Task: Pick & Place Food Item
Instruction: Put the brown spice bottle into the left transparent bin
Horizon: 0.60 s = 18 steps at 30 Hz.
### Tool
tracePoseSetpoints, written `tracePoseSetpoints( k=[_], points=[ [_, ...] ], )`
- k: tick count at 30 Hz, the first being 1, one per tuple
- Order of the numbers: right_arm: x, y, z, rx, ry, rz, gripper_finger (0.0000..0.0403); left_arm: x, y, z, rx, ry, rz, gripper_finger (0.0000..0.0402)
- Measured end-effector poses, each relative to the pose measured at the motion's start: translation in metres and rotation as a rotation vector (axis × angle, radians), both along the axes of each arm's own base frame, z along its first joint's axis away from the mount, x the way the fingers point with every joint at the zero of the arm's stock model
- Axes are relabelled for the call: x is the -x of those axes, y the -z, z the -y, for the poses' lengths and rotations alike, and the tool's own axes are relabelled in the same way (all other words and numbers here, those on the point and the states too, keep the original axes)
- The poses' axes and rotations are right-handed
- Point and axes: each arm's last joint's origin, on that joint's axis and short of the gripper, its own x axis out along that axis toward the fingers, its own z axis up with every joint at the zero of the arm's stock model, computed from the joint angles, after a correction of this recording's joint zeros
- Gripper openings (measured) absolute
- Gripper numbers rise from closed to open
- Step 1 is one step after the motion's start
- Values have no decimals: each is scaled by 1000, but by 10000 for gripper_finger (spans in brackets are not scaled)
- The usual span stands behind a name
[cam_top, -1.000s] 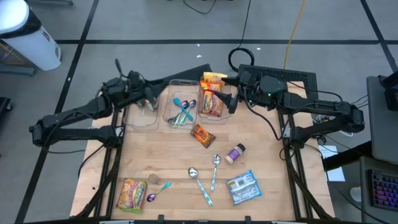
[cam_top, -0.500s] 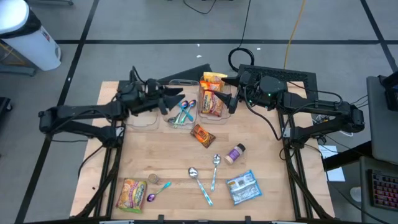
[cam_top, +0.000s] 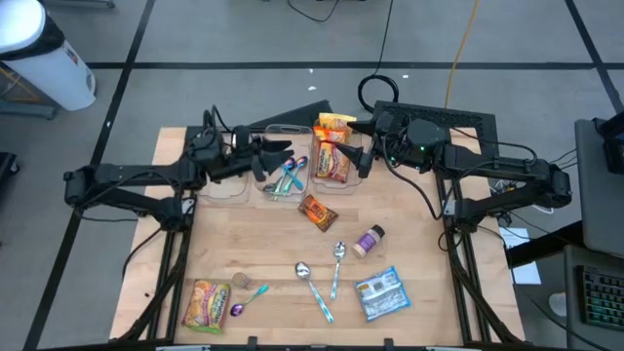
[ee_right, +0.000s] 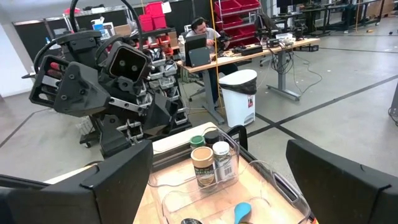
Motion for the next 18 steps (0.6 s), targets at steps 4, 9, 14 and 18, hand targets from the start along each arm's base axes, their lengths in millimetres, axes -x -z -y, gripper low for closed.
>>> tracePoseSetpoints(
  k=[4, 9, 14, 18],
  points=[
    [0, 0, 0, 0, 1, 0, 364, 0, 0, 2, 0, 9, 0, 335],
    [0, 0, 0, 0, 0, 0, 364, -1, 0, 3, 0, 11, -1, 335],
    [0, 0, 0, 0, 0, 0, 364, -1, 0, 3, -1, 11, -1, 335],
    [0, 0, 0, 0, 1, 0, 364, -1, 0, 3, -7, 12, -3, 335]
  ],
)
